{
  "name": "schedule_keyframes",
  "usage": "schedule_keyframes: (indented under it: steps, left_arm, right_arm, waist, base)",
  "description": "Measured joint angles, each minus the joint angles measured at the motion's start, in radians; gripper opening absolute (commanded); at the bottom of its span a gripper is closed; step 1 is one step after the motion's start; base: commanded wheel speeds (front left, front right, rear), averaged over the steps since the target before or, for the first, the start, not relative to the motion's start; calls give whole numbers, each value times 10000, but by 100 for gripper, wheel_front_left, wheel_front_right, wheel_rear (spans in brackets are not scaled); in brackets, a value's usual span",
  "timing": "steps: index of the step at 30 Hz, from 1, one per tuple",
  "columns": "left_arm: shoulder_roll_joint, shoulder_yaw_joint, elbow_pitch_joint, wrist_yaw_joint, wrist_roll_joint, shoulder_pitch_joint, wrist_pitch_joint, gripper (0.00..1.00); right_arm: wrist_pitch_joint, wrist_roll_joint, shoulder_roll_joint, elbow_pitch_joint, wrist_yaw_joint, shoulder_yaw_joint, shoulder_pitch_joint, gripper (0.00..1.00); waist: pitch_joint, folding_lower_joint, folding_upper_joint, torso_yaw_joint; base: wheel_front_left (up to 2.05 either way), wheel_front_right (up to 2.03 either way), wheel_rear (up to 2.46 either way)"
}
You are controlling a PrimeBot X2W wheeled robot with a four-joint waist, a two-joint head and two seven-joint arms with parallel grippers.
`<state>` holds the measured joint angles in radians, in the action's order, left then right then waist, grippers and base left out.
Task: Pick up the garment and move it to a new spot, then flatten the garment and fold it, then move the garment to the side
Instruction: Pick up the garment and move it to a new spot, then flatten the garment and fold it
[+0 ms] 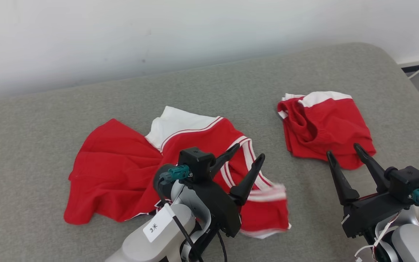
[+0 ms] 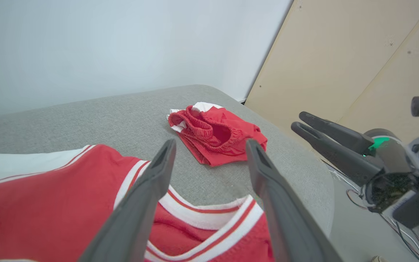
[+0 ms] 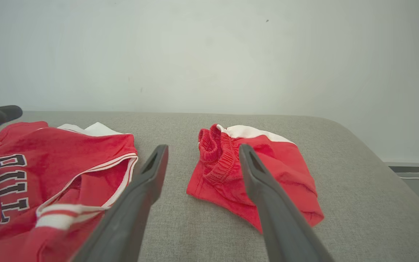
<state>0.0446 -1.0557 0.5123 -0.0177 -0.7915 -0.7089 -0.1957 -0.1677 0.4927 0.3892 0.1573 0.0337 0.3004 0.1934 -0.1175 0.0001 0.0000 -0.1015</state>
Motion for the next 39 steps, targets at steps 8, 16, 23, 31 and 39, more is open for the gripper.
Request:
schedule_keyframes:
  steps: [8,16,23,31,39]
  left_arm:
    - [-10,100,234,-100,-2,16,-240,100]
    - [441,397,499,-606,330,326,-443,100]
    - [1246,1016,44,-892,506,1050,-520,100]
    - [2115,2017,-527,-1055,719,1976,-560,100]
    - [2098,2790,-811,-1062,1045,2474,-562,100]
  right_arm:
    - [-81,2,-136,359,-90,100,20,100]
    - [213,82,-383,888,-391,497,462,100]
    - [393,142,-410,1338,-512,523,831,100]
    - [715,174,-520,1964,-617,673,1499,100]
    - [1080,163,-602,2857,-706,750,2522,100]
  waist:
    - [154,0,0,640]
    - [484,-1,0,1205]
    - [630,0,0,1658]
    - [693,-1,0,2086]
    - [678,0,1,2445]
  base:
    - [0,0,0]
    - [0,0,0]
    - [0,0,0]
    - [0,0,0]
    - [0,0,0]
